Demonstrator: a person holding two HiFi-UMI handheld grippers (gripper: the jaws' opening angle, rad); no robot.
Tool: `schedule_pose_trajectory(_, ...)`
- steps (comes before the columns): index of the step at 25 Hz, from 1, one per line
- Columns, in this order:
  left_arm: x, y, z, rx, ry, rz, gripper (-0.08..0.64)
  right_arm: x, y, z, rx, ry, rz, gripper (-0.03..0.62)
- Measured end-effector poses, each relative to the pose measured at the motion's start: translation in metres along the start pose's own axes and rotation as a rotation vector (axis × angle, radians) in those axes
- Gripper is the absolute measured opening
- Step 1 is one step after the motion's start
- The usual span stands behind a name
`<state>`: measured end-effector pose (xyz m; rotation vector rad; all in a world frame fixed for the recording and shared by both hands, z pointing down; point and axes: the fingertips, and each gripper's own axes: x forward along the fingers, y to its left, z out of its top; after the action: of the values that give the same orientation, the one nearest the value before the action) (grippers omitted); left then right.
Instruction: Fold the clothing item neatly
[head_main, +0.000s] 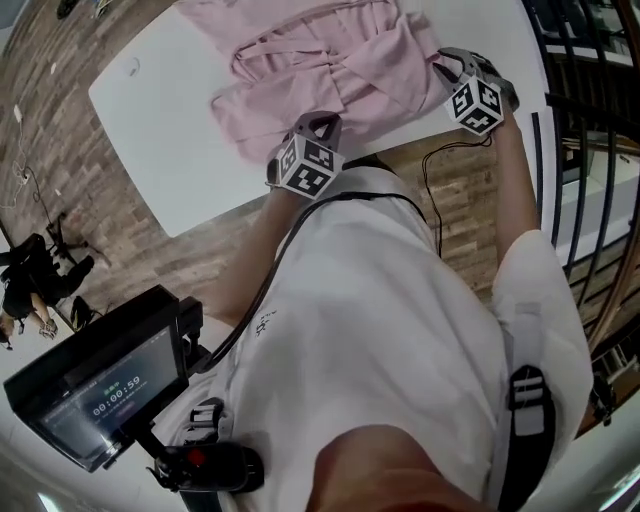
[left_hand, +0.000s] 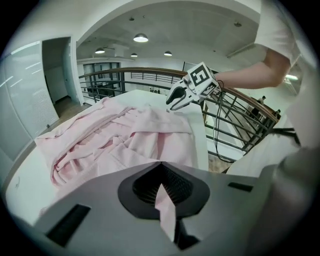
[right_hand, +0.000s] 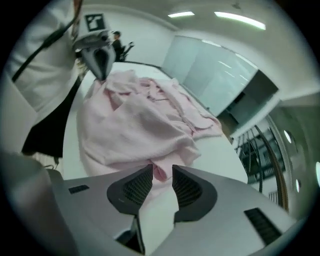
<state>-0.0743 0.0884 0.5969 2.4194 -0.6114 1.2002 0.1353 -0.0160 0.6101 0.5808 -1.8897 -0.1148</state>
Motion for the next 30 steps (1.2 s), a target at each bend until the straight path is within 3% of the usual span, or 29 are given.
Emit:
schedule_pose_trajectory(4,-0.002,-0.004,-0.007,-0.047,0.018,0.01,0.003,0.01,0.025,-0.002,-0.327,0.089,0.144,0.115)
schedule_pose_trajectory(8,0.007,-0.006,-0.005,-0.067,0.04,0.003,0.003,0.027,0.027,-0.002,-0.454,0.118,0.231,0.111)
schedule_pose_trajectory(9,0.009,-0.008,-0.006,-0.058,0.046,-0.003,0.003,0.028,0.026,0.001,-0.458,0.114,0.245,0.041)
schedule_pose_trajectory(10,0.011,-0.011,-0.007,-0.042,0.052,-0.013,0.003,0.025,0.025,0.006,-0.446,0.106,0.262,0.011)
schedule_pose_trajectory(13,0.014,-0.022,-0.007,0.012,0.058,-0.04,0.003,0.003,0.023,0.024,-0.33,0.063,0.357,0.011)
schedule_pose_trajectory(16,0.015,-0.028,-0.004,0.001,0.046,-0.05,0.003,-0.024,0.017,0.041,-0.204,0.026,0.516,0.011)
schedule_pose_trajectory(18,0.013,-0.028,-0.002,-0.008,0.033,-0.05,0.003,-0.046,0.015,0.051,-0.094,0.006,0.7,0.011)
schedule_pose_trajectory(21,0.009,-0.028,0.0,-0.019,0.025,-0.053,0.003,-0.079,0.004,0.068,0.021,0.009,1.055,0.011)
schedule_pose_trajectory(23,0.008,-0.027,0.001,-0.037,0.02,-0.054,0.003,-0.082,-0.024,0.091,0.082,-0.057,1.194,0.011)
schedule_pose_trajectory(24,0.007,-0.026,0.001,-0.048,0.016,-0.054,0.003,-0.074,-0.044,0.105,0.12,-0.119,1.204,0.011)
schedule_pose_trajectory(26,0.006,-0.023,0.002,-0.073,0.01,-0.049,0.003,-0.048,-0.084,0.123,0.19,-0.208,1.136,0.011)
schedule_pose_trajectory(30,0.002,-0.018,0.002,-0.117,0.003,-0.028,0.003,0.015,-0.13,0.107,0.265,-0.147,0.877,0.011)
